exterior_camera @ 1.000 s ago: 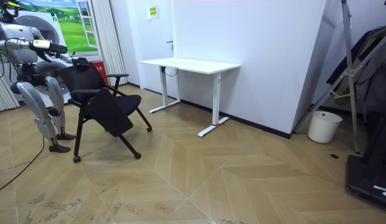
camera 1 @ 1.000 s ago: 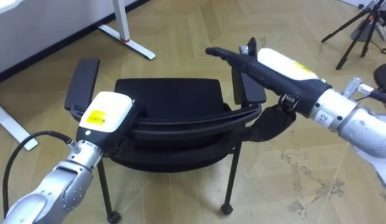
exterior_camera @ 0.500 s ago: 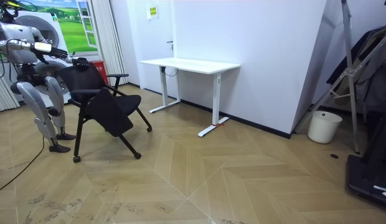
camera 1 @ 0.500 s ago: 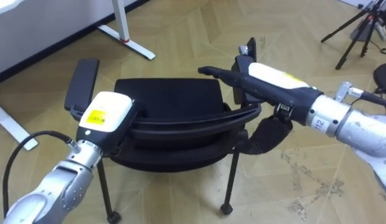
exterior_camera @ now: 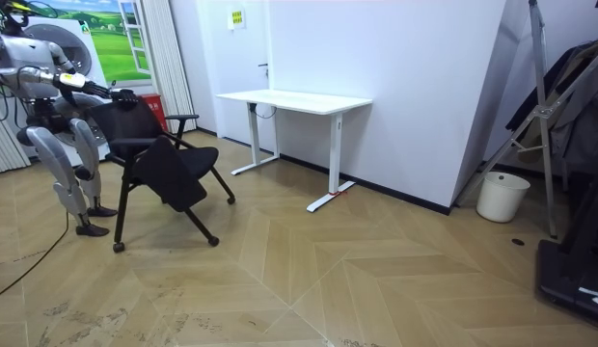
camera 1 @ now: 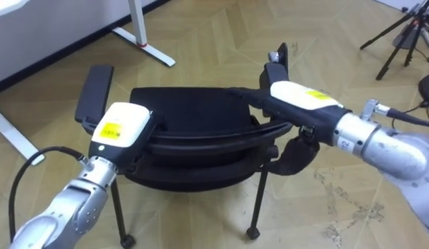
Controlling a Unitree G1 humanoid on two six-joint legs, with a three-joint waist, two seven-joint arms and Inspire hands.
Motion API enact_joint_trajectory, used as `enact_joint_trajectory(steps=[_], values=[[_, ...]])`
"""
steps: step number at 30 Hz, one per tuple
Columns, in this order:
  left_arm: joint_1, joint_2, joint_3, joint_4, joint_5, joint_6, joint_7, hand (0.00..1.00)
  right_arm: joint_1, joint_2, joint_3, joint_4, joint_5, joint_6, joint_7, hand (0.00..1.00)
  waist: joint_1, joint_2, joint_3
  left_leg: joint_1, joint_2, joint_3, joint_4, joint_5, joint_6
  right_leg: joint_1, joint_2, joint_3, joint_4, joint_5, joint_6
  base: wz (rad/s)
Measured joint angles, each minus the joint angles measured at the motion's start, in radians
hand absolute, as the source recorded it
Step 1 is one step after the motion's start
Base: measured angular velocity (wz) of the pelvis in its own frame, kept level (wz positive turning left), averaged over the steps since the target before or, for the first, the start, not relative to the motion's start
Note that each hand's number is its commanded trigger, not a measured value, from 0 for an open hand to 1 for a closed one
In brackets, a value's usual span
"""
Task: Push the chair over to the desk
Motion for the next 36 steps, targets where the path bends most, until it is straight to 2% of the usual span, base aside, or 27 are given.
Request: enact_joint_trajectory(steps=[5, 7, 10, 15, 20, 27, 28, 29, 33, 36], values=[[-0.012, -0.015, -0.022, 0.013, 0.002, 0.01, 0.02, 1.0, 0.0, 0.057, 0.073, 0.049, -0.15, -0.002, -0.083, 0.0, 0.004, 0.015, 0.0024, -0.004, -0.003, -0.002, 0.002, 0.0, 0.0, 0.0, -0.003, -0.002, -0.002, -0.001, 0.002, 0.01], [-0.02, -0.026, -0.026, 0.014, 0.003, 0.012, 0.014, 1.0, 0.0, 0.061, 0.081, 0.07, -0.206, -0.002, -0.093, 0.0, 0.007, 0.022, 0.0067, -0.01, -0.005, -0.003, 0.004, 0.0, 0.0, -0.005, -0.006, -0.005, -0.002, -0.003, 0.004, 0.07], [-0.03, -0.037, -0.036, 0.012, 0.004, 0.012, 0.004, 1.0, 0.0, 0.071, 0.082, 0.12, -0.292, 0.0, -0.109, 0.0, 0.017, 0.032, 0.0059, -0.021, -0.01, -0.003, 0.005, 0.0, 0.001, -0.011, -0.013, -0.011, -0.001, -0.005, 0.008, 0.05], [-0.031, -0.044, -0.042, -0.007, 0.014, 0.012, -0.012, 1.0, 0.0, 0.092, 0.083, 0.146, -0.37, 0.012, -0.128, 0.0, 0.032, 0.03, 0.0048, -0.023, -0.013, -0.003, 0.007, 0.0, 0.001, -0.011, -0.014, -0.013, 0.0, -0.006, 0.01, 0.0], [-0.033, -0.049, -0.057, -0.005, 0.016, 0.019, -0.009, 1.0, -0.005, 0.127, 0.109, 0.202, -0.412, 0.022, -0.194, 0.0, 0.029, 0.027, 0.0026, -0.019, -0.015, -0.01, 0.007, 0.0, 0.001, -0.002, -0.017, -0.029, -0.002, -0.008, 0.012, 0.06], [-0.034, -0.05, -0.058, -0.004, 0.028, 0.024, -0.009, 1.0, -0.009, 0.126, 0.149, 0.223, -0.419, 0.042, -0.249, 0.0, 0.03, 0.016, -0.0043, -0.02, -0.015, -0.01, 0.005, 0.0, 0.001, -0.003, -0.016, -0.028, -0.002, -0.01, 0.013, 0.01], [-0.035, -0.05, -0.059, -0.004, 0.029, 0.025, -0.009, 1.0, -0.01, 0.126, 0.155, 0.231, -0.42, 0.042, -0.26, 0.15, 0.031, 0.013, -0.005, -0.019, -0.015, -0.011, 0.005, 0.0, 0.001, -0.002, -0.016, -0.028, -0.001, -0.01, 0.013, 0.0], [-0.036, -0.05, -0.059, -0.004, 0.029, 0.026, -0.009, 1.0, -0.011, 0.127, 0.159, 0.24, -0.42, 0.04, -0.274, 1.0, 0.03, 0.011, -0.0058, -0.019, -0.015, -0.012, 0.005, 0.0, 0.001, -0.002, -0.016, -0.028, -0.001, -0.01, 0.013, 0.0], [-0.043, -0.05, -0.061, -0.004, 0.03, 0.03, -0.012, 1.0, -0.012, 0.14, 0.159, 0.26, -0.443, 0.038, -0.298, 1.0, 0.026, 0.003, -0.0039, -0.02, -0.015, -0.016, 0.005, 0.0, 0.001, -0.001, -0.017, -0.031, -0.001, -0.01, 0.013, 0.02], [-0.049, -0.05, -0.061, -0.004, 0.031, 0.032, -0.023, 1.0, -0.023, 0.142, 0.159, 0.294, -0.462, 0.017, -0.319, 1.0, 0.024, 0.0, -0.0023, -0.02, -0.015, -0.018, 0.005, 0.0, 0.001, 0.001, -0.017, -0.034, -0.001, -0.01, 0.014, 0.03]])
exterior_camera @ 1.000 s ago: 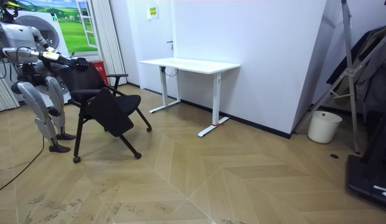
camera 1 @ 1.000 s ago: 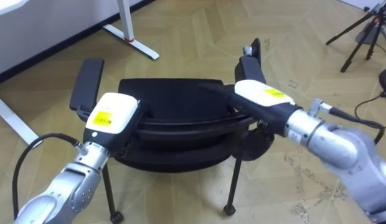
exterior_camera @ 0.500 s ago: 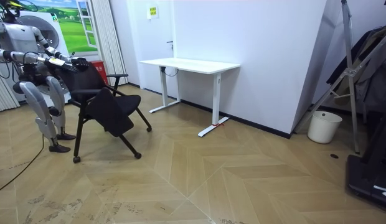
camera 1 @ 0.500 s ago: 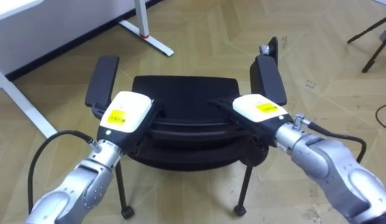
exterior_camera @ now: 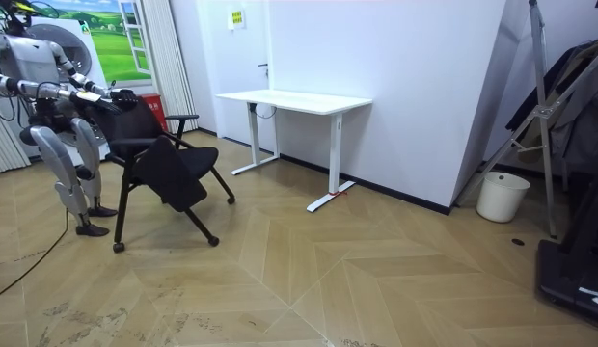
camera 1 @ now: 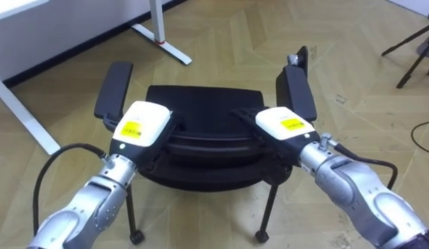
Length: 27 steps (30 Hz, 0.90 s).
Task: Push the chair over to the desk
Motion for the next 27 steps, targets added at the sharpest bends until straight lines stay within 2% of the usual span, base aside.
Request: enact_joint_trajectory(steps=[2, 4, 7, 8, 14, 19, 21, 24, 25, 27], values=[[-0.003, 0.0, 0.0, 0.0, 0.0, 0.0, -0.006, 1.0, -0.001, 0.0, 0.0, 0.024, -0.016, -0.02, -0.026, 1.0, 0.0, 0.0, 0.0005, 0.0, 0.0, 0.0, 0.0, 0.0, 0.0, 0.001, -0.002, -0.001, -0.001, 0.0, 0.0, 0.0], [-0.005, -0.001, -0.002, 0.0, 0.0, 0.0, -0.008, 1.0, -0.003, 0.003, 0.0, 0.04, -0.019, -0.022, -0.049, 1.0, 0.0, 0.001, 0.0018, 0.0, 0.0, 0.0, 0.0, 0.0, 0.0, 0.002, -0.006, -0.003, -0.001, 0.0, 0.0, 0.02], [-0.014, -0.016, -0.014, 0.0, 0.0, -0.004, -0.006, 1.0, -0.038, 0.028, -0.009, 0.095, -0.021, -0.019, -0.087, 1.0, 0.002, 0.012, 0.0095, -0.001, -0.001, 0.0, 0.0, -0.002, 0.004, 0.003, -0.006, -0.009, -0.001, -0.002, 0.003, 0.07], [-0.015, -0.018, -0.014, 0.0, 0.001, -0.007, -0.006, 1.0, -0.032, 0.023, -0.013, 0.101, -0.024, -0.031, -0.098, 1.0, 0.002, 0.015, 0.011, -0.003, -0.001, -0.001, 0.001, -0.002, 0.004, 0.003, -0.007, -0.015, -0.001, -0.004, 0.004, 0.09], [-0.016, -0.016, -0.014, 0.0, 0.001, -0.015, -0.005, 1.0, -0.028, 0.023, -0.014, 0.119, -0.064, -0.056, -0.157, 1.0, 0.001, 0.02, 0.0106, -0.013, -0.003, -0.001, 0.011, -0.002, 0.004, 0.002, -0.013, -0.024, -0.001, -0.009, 0.003, 0.05], [-0.021, -0.017, -0.014, -0.001, 0.0, -0.016, -0.012, 1.0, -0.028, 0.023, -0.012, 0.123, -0.065, -0.054, -0.17, 1.0, 0.0, 0.021, 0.0099, -0.018, -0.003, -0.001, 0.015, -0.002, 0.004, -0.001, -0.016, -0.028, 0.002, -0.009, 0.003, 0.02], [-0.034, -0.019, -0.014, 0.019, 0.0, -0.025, -0.016, 1.0, -0.031, 0.027, -0.01, 0.137, -0.065, -0.054, -0.181, 1.0, 0.001, 0.02, 0.0101, -0.021, -0.004, -0.006, 0.024, -0.003, 0.004, -0.001, -0.025, -0.048, 0.014, -0.015, 0.001, 0.12], [-0.075, -0.035, -0.014, 0.093, 0.0, -0.048, -0.013, 1.0, -0.059, 0.045, -0.009, 0.208, -0.069, -0.077, -0.206, 1.0, 0.0, 0.015, 0.0119, -0.025, -0.01, -0.004, 0.056, -0.006, 0.008, -0.005, -0.035, -0.05, 0.055, -0.038, 0.001, 0.13], [-0.097, -0.04, -0.014, 0.12, 0.0, -0.057, -0.009, 1.0, -0.075, 0.047, -0.009, 0.229, -0.071, -0.084, -0.215, 1.0, -0.002, 0.014, 0.0134, -0.046, -0.01, -0.002, 0.086, -0.017, 0.012, -0.022, -0.037, -0.05, 0.078, -0.05, 0.0, 0.13], [-0.139, -0.045, -0.014, 0.158, 0.0, -0.069, -0.001, 1.0, -0.104, 0.049, -0.01, 0.256, -0.07, -0.088, -0.232, 1.0, -0.004, 0.012, 0.0221, -0.098, -0.008, -0.001, 0.167, -0.046, 0.012, -0.063, -0.045, -0.06, 0.141, -0.074, -0.004, 0.15]])
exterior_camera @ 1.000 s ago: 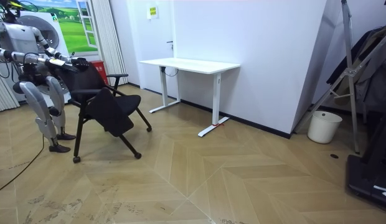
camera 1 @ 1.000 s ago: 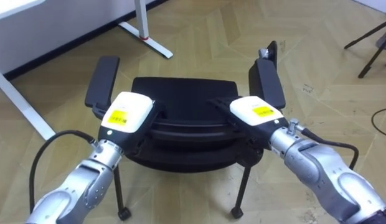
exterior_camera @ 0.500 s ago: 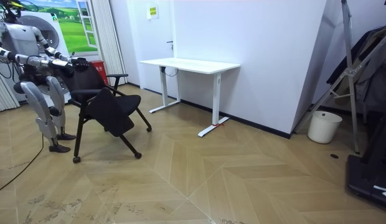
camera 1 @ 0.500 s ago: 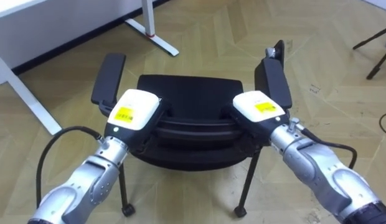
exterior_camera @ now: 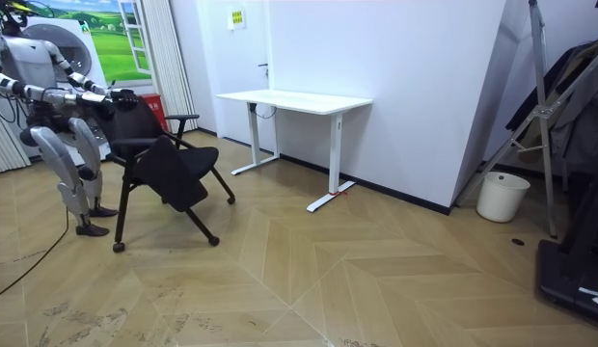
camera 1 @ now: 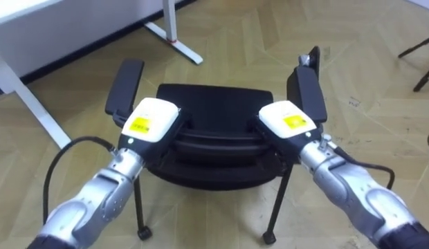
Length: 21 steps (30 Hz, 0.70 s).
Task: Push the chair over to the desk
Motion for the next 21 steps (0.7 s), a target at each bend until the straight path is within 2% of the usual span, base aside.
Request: enact_joint_trajectory(steps=[2, 3, 4, 5, 6, 7, 8, 9, 10, 12, 13, 14, 15, 16, 18, 19, 21], values=[[-0.06, -0.023, 0.0, 0.08, 0.0, -0.019, 0.019, 1.0, -0.042, 0.001, 0.0, 0.068, 0.0, -0.022, -0.035, 1.0, -0.006, 0.011, 0.0109, -0.089, 0.015, 0.007, 0.187, -0.062, -0.004, -0.045, -0.006, -0.018, 0.105, -0.058, -0.006, 0.21], [-0.074, -0.029, 0.0, 0.101, -0.001, -0.021, 0.023, 1.0, -0.056, 0.002, 0.0, 0.088, -0.001, -0.03, -0.043, 1.0, -0.005, 0.012, 0.0136, -0.111, 0.017, 0.009, 0.239, -0.073, -0.005, -0.057, -0.009, -0.02, 0.138, -0.08, 0.0, 0.2], [-0.104, -0.041, -0.003, 0.142, -0.005, -0.022, 0.036, 1.0, -0.086, 0.009, 0.002, 0.134, -0.001, -0.046, -0.058, 1.0, -0.012, 0.014, 0.0215, -0.158, 0.021, 0.009, 0.345, -0.078, -0.007, -0.071, -0.017, -0.03, 0.192, -0.109, -0.001, 0.24], [-0.135, -0.062, -0.004, 0.196, -0.005, -0.022, 0.046, 1.0, -0.112, 0.014, 0.004, 0.177, -0.002, -0.057, -0.074, 1.0, -0.016, 0.026, 0.0275, -0.219, 0.033, 0.009, 0.47, -0.074, -0.01, -0.082, -0.018, -0.041, 0.238, -0.137, -0.007, 0.25], [-0.15, -0.071, -0.004, 0.22, -0.005, -0.022, 0.053, 1.0, -0.122, 0.014, 0.004, 0.195, -0.003, -0.062, -0.084, 1.0, -0.018, 0.03, 0.0305, -0.249, 0.039, 0.009, 0.531, -0.066, -0.013, -0.091, -0.018, -0.041, 0.268, -0.152, -0.009, 0.22], [-0.172, -0.085, -0.004, 0.252, -0.006, -0.024, 0.063, 1.0, -0.134, 0.015, 0.003, 0.218, -0.005, -0.07, -0.106, 1.0, -0.018, 0.033, 0.0304, -0.295, 0.045, 0.008, 0.62, -0.049, -0.017, -0.111, -0.019, -0.039, 0.319, -0.178, -0.011, 0.2], [-0.196, -0.092, -0.009, 0.277, -0.007, -0.026, 0.068, 1.0, -0.144, 0.015, 0.003, 0.233, -0.004, -0.07, -0.121, 1.0, -0.021, 0.032, 0.0301, -0.334, 0.044, 0.008, 0.684, -0.031, -0.019, -0.129, -0.021, -0.032, 0.364, -0.202, -0.015, 0.22], [-0.211, -0.095, -0.015, 0.294, -0.009, -0.028, 0.072, 1.0, -0.148, 0.014, 0.002, 0.239, -0.001, -0.07, -0.127, 1.0, -0.022, 0.029, 0.0324, -0.35, 0.042, 0.008, 0.706, -0.026, -0.021, -0.137, -0.022, -0.023, 0.383, -0.209, -0.016, 0.28], [-0.236, -0.104, -0.024, 0.323, -0.014, -0.034, 0.085, 1.0, -0.152, 0.009, -0.002, 0.246, 0.001, -0.072, -0.141, 1.0, -0.025, 0.025, 0.0344, -0.381, 0.042, 0.008, 0.68, -0.04, -0.016, -0.154, -0.022, -0.009, 0.408, -0.216, -0.015, 0.11], [-0.249, -0.108, -0.037, 0.338, -0.023, -0.035, 0.099, 1.0, -0.163, 0.006, -0.002, 0.261, 0.002, -0.072, -0.153, 1.0, -0.018, 0.029, 0.0375, -0.418, 0.046, 0.013, 0.574, -0.046, -0.011, -0.167, -0.022, 0.008, 0.429, -0.223, -0.008, -0.19], [-0.249, -0.109, -0.042, 0.343, -0.027, -0.035, 0.106, 1.0, -0.171, 0.007, 0.001, 0.275, 0.002, -0.074, -0.16, 1.0, -0.015, 0.039, 0.0381, -0.428, 0.047, -0.001, 0.479, -0.043, -0.016, -0.173, -0.023, 0.014, 0.437, -0.228, 0.001, -0.46], [-0.248, -0.111, -0.05, 0.352, -0.032, -0.037, 0.11, 1.0, -0.177, 0.003, 0.01, 0.289, 0.001, -0.079, -0.171, 1.0, -0.012, 0.058, 0.0322, -0.441, 0.05, -0.005, 0.441, -0.025, -0.021, -0.185, -0.031, 0.012, 0.454, -0.237, 0.018, -0.43], [-0.249, -0.111, -0.051, 0.354, -0.035, -0.038, 0.111, 1.0, -0.178, 0.005, 0.01, 0.294, -0.001, -0.081, -0.177, 1.0, -0.009, 0.057, 0.026, -0.444, 0.041, -0.001, 0.441, -0.025, -0.019, -0.188, -0.042, 0.013, 0.463, -0.24, 0.025, -0.19], [-0.26, -0.109, -0.051, 0.352, -0.037, -0.036, 0.111, 1.0, -0.183, 0.006, 0.01, 0.298, -0.001, -0.081, -0.19, 1.0, -0.017, 0.055, 0.0248, -0.451, 0.03, 0.002, 0.44, -0.029, -0.012, -0.191, -0.052, 0.013, 0.468, -0.248, 0.042, 0.07], [-0.28, -0.108, -0.055, 0.363, -0.038, -0.035, 0.108, 1.0, -0.185, 0.01, 0.01, 0.306, -0.001, -0.08, -0.208, 1.0, -0.023, 0.047, 0.0253, -0.459, 0.039, 0.033, 0.437, -0.037, 0.003, -0.198, -0.058, 0.025, 0.469, -0.259, 0.063, 0.09], [-0.282, -0.107, -0.054, 0.363, -0.038, -0.034, 0.106, 1.0, -0.185, 0.016, 0.01, 0.308, -0.006, -0.075, -0.217, 1.0, -0.023, 0.042, 0.0233, -0.46, 0.048, 0.06, 0.435, -0.04, 0.008, -0.202, -0.057, 0.043, 0.471, -0.269, 0.083, 0.0], [-0.288, -0.109, -0.053, 0.364, -0.036, -0.035, 0.097, 1.0, -0.185, 0.024, 0.009, 0.315, -0.007, -0.072, -0.228, 1.0, -0.032, 0.036, 0.014, -0.459, 0.041, 0.07, 0.419, -0.037, 0.03, -0.202, -0.05, 0.069, 0.458, -0.282, 0.125, 0.07]])
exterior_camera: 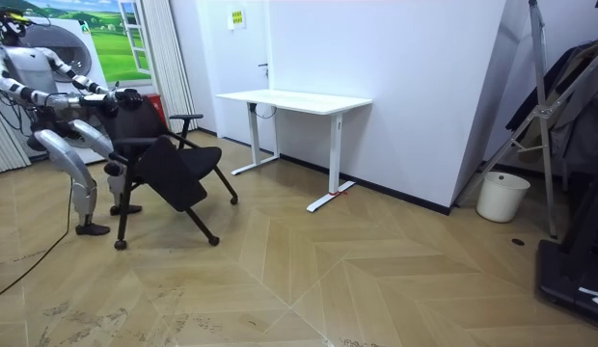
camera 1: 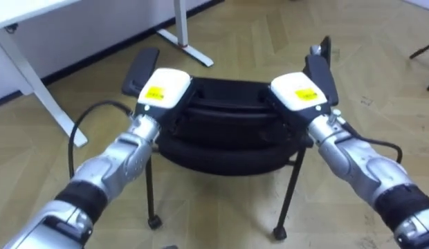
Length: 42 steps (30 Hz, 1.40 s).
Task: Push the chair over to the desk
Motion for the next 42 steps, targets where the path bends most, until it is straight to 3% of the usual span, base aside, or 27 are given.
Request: enact_joint_trajectory(steps=[1, 2, 4, 6, 7, 8, 10, 11, 12, 15, 16, 19, 21, 22, 24, 25, 26, 27, 28, 30, 31, 32, 34, 37, 39, 41, 42], values=[[-0.004, -0.003, -0.001, 0.007, 0.0, -0.002, -0.005, 1.0, 0.001, 0.0, -0.001, 0.004, 0.001, 0.002, -0.002, 1.0, -0.002, 0.008, -0.0033, 0.006, 0.008, 0.025, -0.033, 0.019, 0.031, -0.001, 0.008, 0.014, 0.033, -0.018, 0.05, 0.22], [-0.014, -0.01, -0.003, 0.014, 0.0, 0.0, -0.016, 1.0, 0.011, -0.004, -0.001, 0.004, 0.002, 0.003, -0.011, 1.0, -0.003, -0.018, -0.0013, 0.029, 0.014, 0.083, -0.05, 0.029, 0.043, 0.025, -0.026, 0.013, 0.174, -0.048, 0.022, 0.23], [-0.015, 0.004, -0.002, 0.004, -0.005, -0.004, -0.012, 1.0, 0.007, -0.008, 0.001, -0.009, 0.002, 0.005, -0.015, 1.0, 0.016, -0.058, -0.0091, 0.045, -0.002, 0.149, -0.034, 0.025, 0.044, 0.123, -0.091, -0.002, 0.221, -0.057, 0.008, -0.38], [-0.018, 0.011, 0.034, -0.005, -0.029, -0.007, 0.007, 1.0, -0.065, -0.009, 0.019, -0.008, -0.015, 0.021, -0.007, 1.0, 0.05, -0.029, 0.0124, 0.016, -0.027, 0.116, 0.044, -0.003, 0.049, 0.134, -0.113, -0.013, 0.233, -0.079, -0.009, -1.11], [-0.018, 0.012, 0.05, 0.01, -0.038, -0.013, 0.008, 1.0, -0.095, 0.004, 0.035, 0.005, -0.027, 0.043, -0.006, 1.0, 0.061, -0.005, 0.0172, 0.004, -0.068, 0.069, 0.069, -0.029, 0.049, 0.111, -0.128, -0.038, 0.287, -0.06, -0.018, -0.6], [-0.018, 0.011, 0.051, 0.016, -0.041, -0.015, 0.011, 1.0, -0.098, 0.009, 0.038, 0.008, -0.031, 0.048, -0.006, 1.0, 0.061, 0.001, 0.0186, 0.004, -0.081, 0.052, 0.075, -0.033, 0.054, 0.097, -0.131, -0.042, 0.326, -0.039, -0.025, -0.19], [-0.025, 0.012, 0.035, 0.039, -0.04, -0.02, 0.042, 1.0, -0.092, 0.011, 0.04, 0.009, -0.029, 0.052, -0.011, 1.0, 0.054, 0.002, 0.0276, 0.016, -0.083, 0.03, 0.086, -0.038, 0.063, 0.01, -0.147, -0.033, 0.455, 0.13, -0.026, 0.2], [-0.03, 0.015, 0.014, 0.048, -0.04, -0.018, 0.059, 1.0, -0.089, 0.015, 0.04, 0.016, -0.027, 0.053, -0.018, 1.0, 0.059, 0.021, 0.0353, 0.019, -0.074, 0.011, 0.09, -0.041, 0.068, -0.027, -0.134, -0.033, 0.504, 0.225, -0.024, 0.0], [-0.03, 0.016, 0.011, 0.047, -0.041, -0.019, 0.065, 1.0, -0.085, 0.015, 0.04, 0.019, -0.026, 0.053, -0.027, 1.0, 0.062, 0.024, 0.036, 0.02, -0.072, 0.001, 0.09, -0.043, 0.071, -0.048, -0.125, -0.03, 0.52, 0.246, -0.026, -0.25], [-0.033, 0.025, -0.006, 0.048, -0.041, -0.016, 0.092, 1.0, -0.08, 0.021, 0.041, 0.019, -0.028, 0.053, -0.052, 1.0, 0.083, 0.034, 0.0385, 0.021, -0.069, -0.04, 0.091, -0.047, 0.07, -0.152, -0.104, -0.034, 0.475, 0.167, -0.009, -0.2], [-0.033, 0.026, -0.008, 0.049, -0.04, -0.013, 0.095, 1.0, -0.076, 0.023, 0.042, 0.019, -0.029, 0.055, -0.057, 1.0, 0.088, 0.036, 0.0375, 0.022, -0.069, -0.059, 0.09, -0.05, 0.066, -0.18, -0.106, -0.042, 0.387, 0.149, -0.005, 0.32], [-0.034, 0.03, -0.038, 0.059, -0.042, 0.0, 0.115, 1.0, -0.053, 0.037, 0.042, 0.019, -0.029, 0.06, -0.076, 1.0, 0.072, 0.018, 0.0312, 0.021, -0.063, -0.08, 0.098, -0.065, 0.039, -0.173, -0.118, -0.057, 0.075, 0.148, -0.005, 0.49], [-0.033, 0.033, -0.04, 0.058, -0.048, 0.003, 0.116, 1.0, -0.053, 0.039, 0.044, 0.016, -0.031, 0.063, -0.081, 1.0, 0.066, 0.001, 0.0256, 0.014, -0.044, -0.073, 0.131, -0.082, 0.007, -0.167, -0.118, -0.052, 0.031, 0.148, -0.019, 0.44], [-0.036, 0.032, -0.04, 0.056, -0.054, 0.006, 0.115, 1.0, -0.061, 0.038, 0.045, 0.015, -0.031, 0.068, -0.078, 1.0, 0.067, 0.001, 0.0206, 0.008, -0.024, -0.07, 0.181, -0.102, -0.025, -0.177, -0.11, -0.068, 0.042, 0.147, -0.03, -0.16], [-0.033, 0.034, -0.04, 0.055, -0.061, 0.008, 0.124, 1.0, -0.084, 0.037, 0.045, 0.015, -0.034, 0.068, -0.047, 1.0, 0.098, 0.02, 0.0202, 0.046, 0.028, -0.06, 0.321, -0.18, -0.04, -0.19, -0.123, -0.124, 0.076, 0.162, -0.063, -0.58], [-0.033, 0.035, -0.04, 0.059, -0.066, 0.008, 0.132, 1.0, -0.097, 0.032, 0.045, 0.009, -0.037, 0.068, -0.03, 1.0, 0.112, 0.05, 0.0079, 0.094, 0.062, -0.046, 0.318, -0.286, -0.05, -0.194, -0.136, -0.177, 0.105, 0.155, -0.075, -0.52], [-0.048, 0.039, -0.039, 0.056, -0.065, 0.012, 0.141, 1.0, -0.109, 0.036, 0.041, 0.008, -0.034, 0.072, -0.028, 1.0, 0.119, 0.05, 0.0193, 0.097, 0.059, -0.047, 0.313, -0.341, -0.036, -0.209, -0.153, -0.184, 0.142, 0.149, -0.079, -0.24], [-0.051, 0.039, -0.041, 0.056, -0.063, 0.018, 0.144, 1.0, -0.11, 0.037, 0.041, 0.009, -0.029, 0.072, -0.026, 1.0, 0.116, 0.04, 0.0165, 0.098, 0.048, -0.058, 0.306, -0.341, -0.036, -0.209, -0.153, -0.18, 0.146, 0.143, -0.074, 0.19], [-0.048, 0.042, -0.053, 0.058, -0.06, 0.02, 0.146, 1.0, -0.098, 0.041, 0.043, 0.009, -0.02, 0.068, -0.012, 1.0, 0.11, 0.021, 0.0078, 0.111, 0.036, -0.076, 0.276, -0.34, -0.038, -0.207, -0.135, -0.158, 0.15, 0.114, -0.071, 0.45], [-0.024, 0.046, -0.07, 0.056, -0.059, 0.021, 0.162, 1.0, -0.071, 0.053, 0.043, 0.005, -0.022, 0.065, -0.012, 1.0, 0.103, -0.006, 0.0026, 0.161, 0.034, -0.084, 0.216, -0.327, -0.061, -0.181, -0.091, -0.114, 0.134, 0.081, -0.069, 0.49], [-0.01, 0.05, -0.07, 0.048, -0.059, 0.023, 0.165, 1.0, -0.062, 0.058, 0.043, 0.0, -0.028, 0.067, -0.012, 1.0, 0.089, -0.023, 0.0001, 0.181, 0.037, -0.101, 0.197, -0.304, -0.075, -0.152, -0.07, -0.112, 0.128, 0.067, -0.089, 0.56], [-0.001, 0.05, -0.069, 0.037, -0.059, 0.031, 0.165, 1.0, -0.058, 0.052, 0.041, -0.009, -0.032, 0.068, -0.012, 1.0, 0.086, -0.005, -0.0065, 0.179, 0.049, -0.114, 0.22, -0.283, -0.091, -0.134, -0.052, -0.123, 0.135, 0.049, -0.114, 0.54], [-0.001, 0.027, -0.067, 0.032, -0.06, 0.053, 0.164, 1.0, -0.06, 0.033, 0.04, -0.012, -0.031, 0.069, -0.012, 1.0, 0.078, 0.015, 0.001, 0.15, 0.079, -0.112, 0.305, -0.246, -0.078, -0.109, -0.031, -0.139, 0.141, 0.029, -0.131, 0.31], [0.0, 0.011, -0.065, 0.036, -0.061, 0.059, 0.167, 1.0, -0.06, 0.018, 0.041, -0.017, -0.032, 0.066, -0.012, 1.0, 0.093, 0.013, 0.0124, 0.113, 0.086, -0.105, 0.387, -0.143, -0.074, -0.081, -0.025, -0.135, 0.14, 0.005, -0.142, 0.11], [-0.002, 0.012, -0.064, 0.032, -0.061, 0.061, 0.181, 1.0, -0.068, 0.014, 0.041, -0.021, -0.032, 0.064, -0.02, 1.0, 0.093, 0.005, 0.0164, 0.099, 0.073, -0.11, 0.386, -0.123, -0.073, -0.081, -0.038, -0.137, 0.139, -0.005, -0.145, 0.19], [-0.027, 0.005, -0.066, 0.03, -0.061, 0.071, 0.184, 1.0, -0.088, 0.008, 0.04, -0.02, -0.029, 0.063, -0.026, 1.0, 0.083, -0.011, 0.0329, 0.042, 0.034, -0.093, 0.303, -0.128, -0.075, -0.081, -0.063, -0.137, 0.136, -0.011, -0.143, 0.23], [-0.03, 0.004, -0.066, 0.03, -0.061, 0.075, 0.186, 1.0, -0.091, 0.007, 0.041, -0.016, -0.029, 0.063, -0.031, 1.0, 0.084, -0.013, 0.0353, 0.024, 0.028, -0.082, 0.27, -0.126, -0.073, -0.081, -0.068, -0.139, 0.133, -0.014, -0.138, 0.05]])
